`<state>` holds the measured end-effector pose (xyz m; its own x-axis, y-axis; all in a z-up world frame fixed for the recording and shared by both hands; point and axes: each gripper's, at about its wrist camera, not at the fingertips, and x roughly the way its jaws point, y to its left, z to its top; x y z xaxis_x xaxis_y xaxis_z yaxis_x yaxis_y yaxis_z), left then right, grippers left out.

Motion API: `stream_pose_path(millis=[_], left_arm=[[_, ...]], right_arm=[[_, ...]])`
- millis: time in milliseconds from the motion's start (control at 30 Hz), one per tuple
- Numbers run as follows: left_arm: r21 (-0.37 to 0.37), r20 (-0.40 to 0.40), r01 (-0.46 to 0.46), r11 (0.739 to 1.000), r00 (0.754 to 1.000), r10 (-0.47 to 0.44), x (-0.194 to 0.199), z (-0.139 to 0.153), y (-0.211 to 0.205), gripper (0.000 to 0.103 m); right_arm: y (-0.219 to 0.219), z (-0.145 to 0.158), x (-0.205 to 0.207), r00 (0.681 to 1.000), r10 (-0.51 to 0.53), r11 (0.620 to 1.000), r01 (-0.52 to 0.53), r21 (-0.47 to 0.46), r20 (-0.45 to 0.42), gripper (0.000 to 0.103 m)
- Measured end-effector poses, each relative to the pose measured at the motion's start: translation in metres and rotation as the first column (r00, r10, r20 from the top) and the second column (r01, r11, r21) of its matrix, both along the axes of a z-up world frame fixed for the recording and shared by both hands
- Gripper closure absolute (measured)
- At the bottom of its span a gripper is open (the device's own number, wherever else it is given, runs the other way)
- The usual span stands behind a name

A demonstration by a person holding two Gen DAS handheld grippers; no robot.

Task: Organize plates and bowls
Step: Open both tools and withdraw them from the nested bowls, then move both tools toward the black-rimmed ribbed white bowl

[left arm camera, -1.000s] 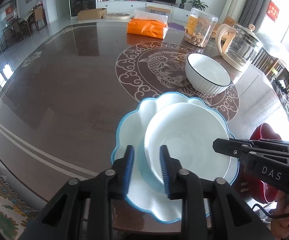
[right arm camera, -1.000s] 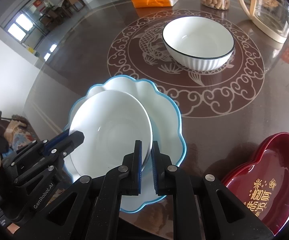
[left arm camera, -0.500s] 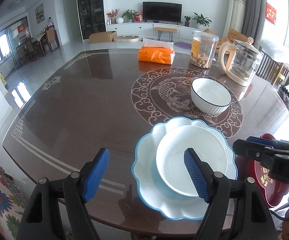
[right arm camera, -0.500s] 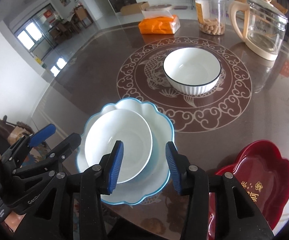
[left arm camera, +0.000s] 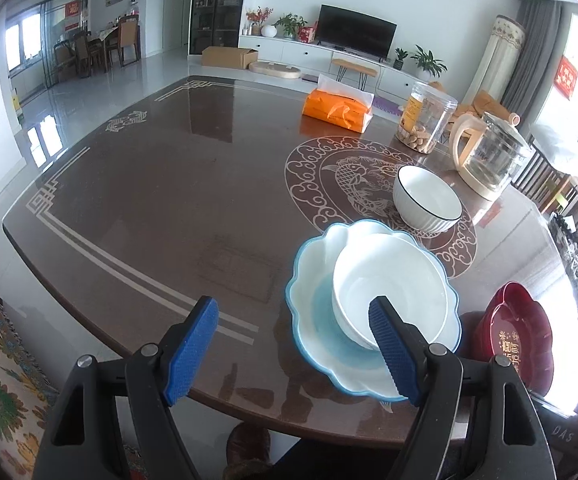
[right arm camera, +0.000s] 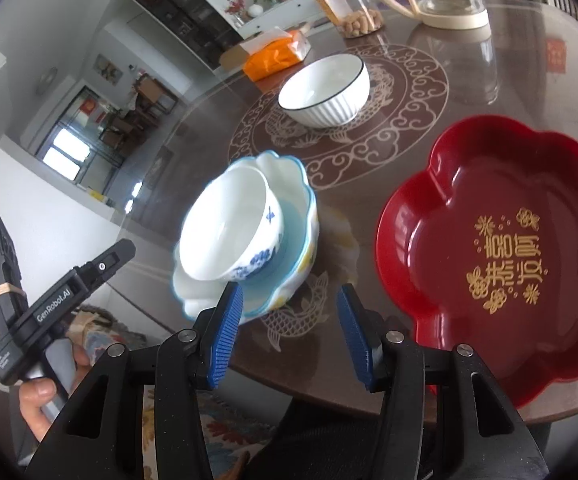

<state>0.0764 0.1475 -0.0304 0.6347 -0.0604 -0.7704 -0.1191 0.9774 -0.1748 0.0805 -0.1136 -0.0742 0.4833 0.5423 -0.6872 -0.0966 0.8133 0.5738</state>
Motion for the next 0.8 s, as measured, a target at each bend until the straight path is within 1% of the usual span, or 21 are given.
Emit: stream_pose_path(millis=[67,167,200,233,300,333,400,500,533,567,600,633,733,800], left_arm=[[-0.013,-0.004,-0.002,1.0,1.0,0.002,-0.004,0.0,0.0,0.026],[-0.006,-0.009,0.001,1.0,1.0,-0.001,-0.007,-0.001,-0.004,0.026],[-0.007,-0.013,0.004,1.0,1.0,-0.004,-0.007,-0.002,-0.006,0.025],[-0.008,-0.018,0.008,1.0,1.0,-0.008,-0.007,-0.003,-0.008,0.026],[-0.011,-0.026,0.013,1.0,1.0,-0.014,-0.007,-0.004,-0.01,0.026],[-0.011,-0.028,0.015,1.0,0.999,-0.015,-0.007,-0.005,-0.011,0.025],[-0.004,-0.03,0.018,1.0,0.999,-0.018,-0.007,-0.005,-0.012,0.025],[0.004,-0.029,0.024,1.0,0.999,-0.024,-0.007,-0.005,-0.013,0.025],[0.006,-0.031,0.029,1.0,0.999,-0.029,-0.005,-0.005,-0.013,0.025],[0.009,-0.035,0.039,0.999,0.999,-0.038,-0.002,-0.006,-0.015,0.025],[0.01,-0.042,0.055,0.998,0.998,-0.055,0.003,-0.006,-0.016,0.025],[0.009,-0.054,0.077,0.997,0.996,-0.077,0.011,-0.005,-0.018,0.025],[-0.015,-0.081,0.153,0.988,0.985,-0.153,0.042,0.006,-0.025,0.025],[0.005,-0.073,0.18,0.984,0.981,-0.179,0.071,0.019,-0.032,0.025]], right_arm=[[0.004,-0.008,-0.003,1.0,0.014,1.0,-0.014,0.011,-0.013,0.049],[0.008,-0.017,-0.002,0.999,0.045,0.999,-0.045,0.018,-0.024,0.048],[0.009,-0.021,0.001,0.998,0.06,0.998,-0.06,0.018,-0.034,0.05],[0.011,-0.022,0.003,0.997,0.074,0.997,-0.074,0.022,-0.026,0.051],[0.016,-0.019,0.008,0.997,0.082,0.997,-0.082,-0.013,0.011,0.051],[0.016,-0.018,0.011,0.997,0.08,0.997,-0.079,-0.018,0.021,0.052],[0.011,-0.02,0.016,0.999,0.045,0.999,-0.045,-0.014,0.015,0.054],[-0.004,-0.022,0.022,1.0,-0.031,0.998,0.031,-0.061,-0.001,0.052],[-0.01,-0.023,0.023,0.999,-0.04,0.998,0.039,-0.042,-0.014,0.05],[-0.015,-0.022,0.022,0.999,-0.037,0.999,0.037,-0.008,-0.021,0.049],[-0.02,-0.02,0.024,0.999,-0.027,0.999,0.027,0.028,-0.02,0.049],[-0.024,-0.015,0.026,1.0,-0.025,0.999,0.026,0.042,-0.015,0.049],[-0.036,0.009,0.04,0.999,-0.045,0.998,0.045,0.047,0.004,0.049],[-0.043,0.032,0.056,0.997,-0.068,0.997,0.068,0.034,0.02,0.049]])
